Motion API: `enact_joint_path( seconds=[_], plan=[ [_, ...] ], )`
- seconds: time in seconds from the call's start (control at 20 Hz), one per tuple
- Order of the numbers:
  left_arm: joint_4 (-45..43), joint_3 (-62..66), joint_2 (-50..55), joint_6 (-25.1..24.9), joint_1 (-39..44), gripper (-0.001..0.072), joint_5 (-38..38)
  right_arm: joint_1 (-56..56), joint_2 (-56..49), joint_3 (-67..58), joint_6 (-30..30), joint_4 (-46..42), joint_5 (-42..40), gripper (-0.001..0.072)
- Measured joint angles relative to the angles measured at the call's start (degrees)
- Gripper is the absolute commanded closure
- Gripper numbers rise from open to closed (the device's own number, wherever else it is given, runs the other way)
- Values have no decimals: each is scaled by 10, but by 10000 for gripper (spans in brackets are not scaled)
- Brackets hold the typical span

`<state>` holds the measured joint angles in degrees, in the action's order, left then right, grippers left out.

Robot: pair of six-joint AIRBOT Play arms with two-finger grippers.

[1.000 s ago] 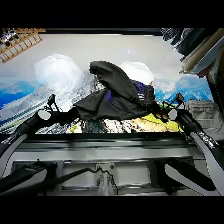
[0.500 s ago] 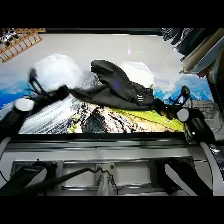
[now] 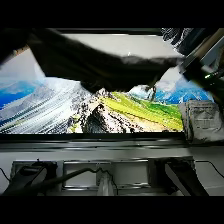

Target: Fold the clothes and pants, and hang the long-sleeved shirts on hangers.

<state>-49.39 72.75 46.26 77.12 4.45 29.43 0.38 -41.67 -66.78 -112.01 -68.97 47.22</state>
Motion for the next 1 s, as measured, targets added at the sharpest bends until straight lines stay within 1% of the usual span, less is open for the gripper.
enact_joint_path(
  seconds=[0.1, 0.25, 0.5, 0.7, 0.85, 1.0],
  plan=[
    [-28, 33, -14, 0, 0, 707, 0, 0, 2, -49, 3, 3, 3, 685],
    [-54, 56, -43, 0, 0, 707, -1, 0, 3, -106, 6, 24, 28, 685],
    [-107, 66, -110, 0, -1, 707, -2, 0, 21, -163, 7, 65, 120, 685],
    [-152, 68, -166, 0, -1, 707, -10, 0, 58, -175, 5, 125, 187, 685],
    [-181, 69, -175, 0, -1, 707, -12, 0, 78, -178, -21, 148, 235, 685],
    [-195, 69, -136, 0, -1, 708, 3, 0, 80, -172, -54, 120, 298, 686]
  ],
)
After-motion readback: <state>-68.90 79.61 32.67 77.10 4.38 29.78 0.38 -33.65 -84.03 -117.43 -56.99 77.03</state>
